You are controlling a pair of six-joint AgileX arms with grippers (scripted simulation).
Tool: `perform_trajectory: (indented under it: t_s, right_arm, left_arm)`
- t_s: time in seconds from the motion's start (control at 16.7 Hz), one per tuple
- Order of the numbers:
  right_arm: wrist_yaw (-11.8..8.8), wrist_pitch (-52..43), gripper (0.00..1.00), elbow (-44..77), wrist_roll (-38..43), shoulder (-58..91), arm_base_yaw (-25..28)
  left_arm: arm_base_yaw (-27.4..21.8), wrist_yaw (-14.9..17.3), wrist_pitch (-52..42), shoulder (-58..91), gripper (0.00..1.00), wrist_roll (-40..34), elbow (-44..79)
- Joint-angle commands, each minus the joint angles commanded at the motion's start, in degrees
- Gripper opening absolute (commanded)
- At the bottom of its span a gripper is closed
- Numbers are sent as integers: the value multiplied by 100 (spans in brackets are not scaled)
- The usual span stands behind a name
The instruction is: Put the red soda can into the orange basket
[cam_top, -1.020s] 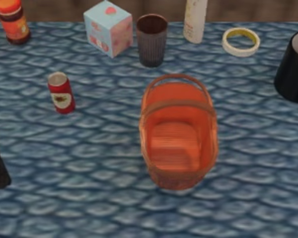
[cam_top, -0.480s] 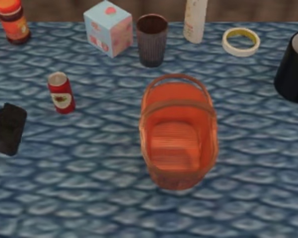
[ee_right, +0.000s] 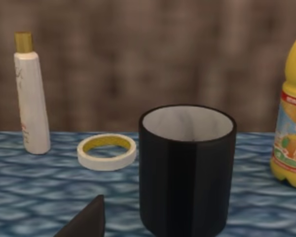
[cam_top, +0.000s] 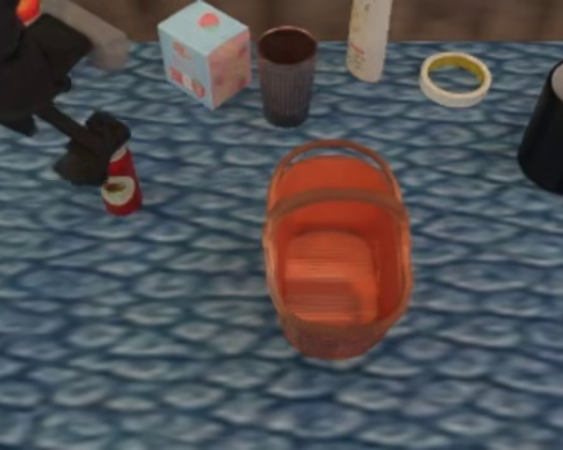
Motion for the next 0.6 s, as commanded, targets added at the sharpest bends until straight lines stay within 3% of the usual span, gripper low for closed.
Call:
perform_trajectory:
  t_s: [0.3,0.6]
  right_arm:
    - [0,0,100,0,0,0,0]
    - [0,0,100,0,0,0,0]
  left_arm:
    - [49,-163,-849,2350,100,581,2279]
    - [109,-275,-1067,3456,100,884,3389]
